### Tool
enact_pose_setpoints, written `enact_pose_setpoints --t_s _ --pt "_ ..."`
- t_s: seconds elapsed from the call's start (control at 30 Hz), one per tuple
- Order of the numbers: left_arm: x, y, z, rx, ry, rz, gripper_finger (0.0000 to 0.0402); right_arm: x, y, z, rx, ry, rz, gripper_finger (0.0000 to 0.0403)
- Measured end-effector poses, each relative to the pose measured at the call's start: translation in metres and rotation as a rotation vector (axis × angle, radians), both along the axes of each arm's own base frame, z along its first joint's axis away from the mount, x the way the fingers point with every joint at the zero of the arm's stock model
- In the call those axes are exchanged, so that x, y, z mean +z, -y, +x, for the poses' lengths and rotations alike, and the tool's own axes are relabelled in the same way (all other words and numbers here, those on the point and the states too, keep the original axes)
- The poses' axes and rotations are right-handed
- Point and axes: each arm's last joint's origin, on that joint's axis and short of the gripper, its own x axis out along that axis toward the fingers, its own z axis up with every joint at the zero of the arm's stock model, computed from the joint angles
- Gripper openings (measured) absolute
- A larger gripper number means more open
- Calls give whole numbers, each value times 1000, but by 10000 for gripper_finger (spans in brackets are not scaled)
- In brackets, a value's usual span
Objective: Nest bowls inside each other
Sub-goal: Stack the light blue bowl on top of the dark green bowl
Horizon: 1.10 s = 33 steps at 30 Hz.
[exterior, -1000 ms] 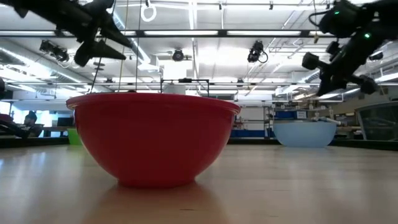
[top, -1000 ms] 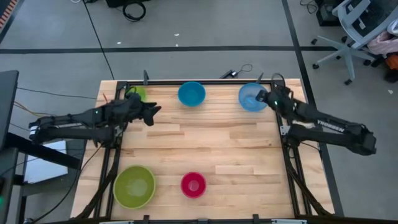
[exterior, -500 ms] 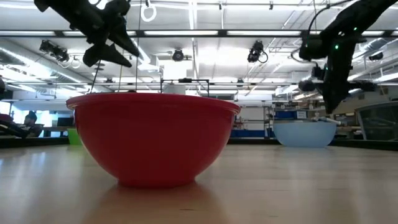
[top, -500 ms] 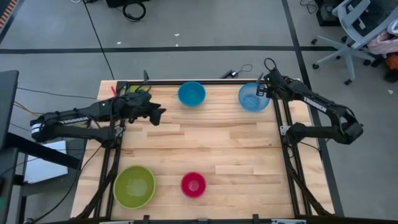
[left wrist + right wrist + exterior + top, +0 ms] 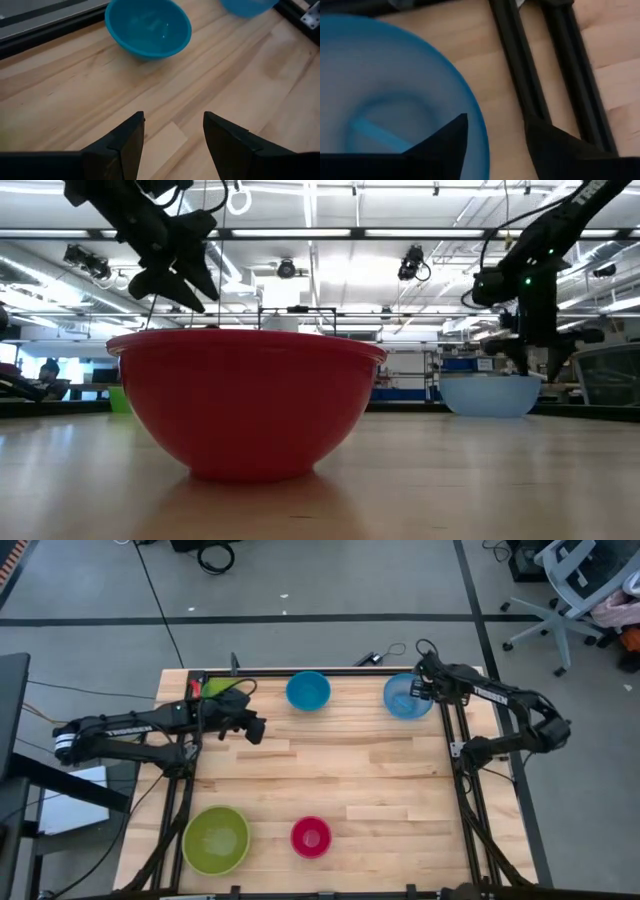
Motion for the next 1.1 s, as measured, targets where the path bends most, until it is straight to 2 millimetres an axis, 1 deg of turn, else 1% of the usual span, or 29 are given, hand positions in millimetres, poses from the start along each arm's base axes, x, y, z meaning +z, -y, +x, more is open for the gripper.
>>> enact_pose_setpoints --t_s 0.1,0.17,0.2,0.27,0.37,0.4,0.43,0.53,0.67,0.8,0.9,1.0,1.1 --pt "-1 0 1 2 -8 -1 206 -12 5 4 -1 12 56 205" --pt "-2 -1 2 5 -11 -5 206 -20 6 7 1 10 95 192" --pt "-2 -1 2 9 -12 -9 206 -23 6 8 15 11 112 178" --pt "-2 -1 2 18 -4 -18 206 -26 5 13 55 20 132 136" --pt "-2 0 2 47 16 -45 206 -22 0 23 123 59 118 45" --pt "-2 0 2 55 24 -53 206 -17 -2 29 148 84 82 26" --pt "-2 -1 2 65 35 -62 206 -12 -5 35 178 110 42 18" --pt "-1 -1 3 86 63 -80 206 0 -22 51 239 181 -24 19" --pt "4 -2 10 74 140 -70 206 25 -52 77 351 246 -174 10" --pt "14 -5 24 33 293 -43 206 42 -88 104 489 293 -278 10" --pt "22 -7 36 -31 408 -1 206 55 -111 122 531 308 -368 10" --pt "23 -7 47 -83 450 40 206 63 -125 140 560 301 -443 10" --pt "23 -4 54 -128 461 79 206 70 -132 160 594 271 -501 10"
